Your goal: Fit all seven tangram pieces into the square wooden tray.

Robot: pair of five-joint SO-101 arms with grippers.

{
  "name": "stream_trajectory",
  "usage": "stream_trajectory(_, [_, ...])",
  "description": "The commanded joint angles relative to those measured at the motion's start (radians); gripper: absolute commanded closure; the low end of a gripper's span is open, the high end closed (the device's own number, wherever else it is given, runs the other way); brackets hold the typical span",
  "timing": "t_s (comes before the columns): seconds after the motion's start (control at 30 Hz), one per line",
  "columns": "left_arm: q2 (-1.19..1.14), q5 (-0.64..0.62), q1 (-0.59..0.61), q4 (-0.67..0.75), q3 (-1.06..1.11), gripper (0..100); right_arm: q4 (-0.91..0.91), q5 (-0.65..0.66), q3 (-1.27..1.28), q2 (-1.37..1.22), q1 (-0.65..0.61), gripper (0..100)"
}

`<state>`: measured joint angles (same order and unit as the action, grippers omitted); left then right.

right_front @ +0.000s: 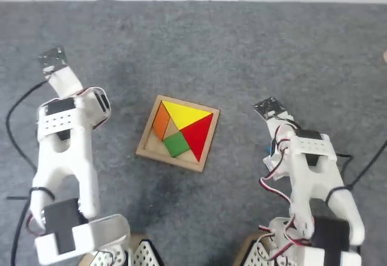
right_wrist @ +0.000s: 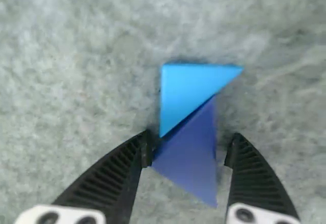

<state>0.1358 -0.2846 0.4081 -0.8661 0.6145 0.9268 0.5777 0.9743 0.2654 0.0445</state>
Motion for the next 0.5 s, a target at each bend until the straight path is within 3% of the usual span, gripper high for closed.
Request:
stream_trajectory(0.0, [0.052, 0.023, 0.006, 0.028, -0.005, 84, 0.053, 0.041, -0.023, -0.01, -0.002, 75.1])
stream_trajectory(0.07, [0.052, 0.023, 0.006, 0.028, -0.005, 84, 0.082, 0.071, -0.023, -0.024, -0.019, 77.3])
stream_trajectory(0.27, [0.052, 0.023, 0.006, 0.026, -0.005, 84, 0.048, 0.074, -0.072, -0.059, -0.021, 97.7])
stream_trajectory(0.47, [0.052, 0.023, 0.006, 0.028, -0.005, 84, 0.048, 0.072, -0.078, -0.024, -0.021, 96.5])
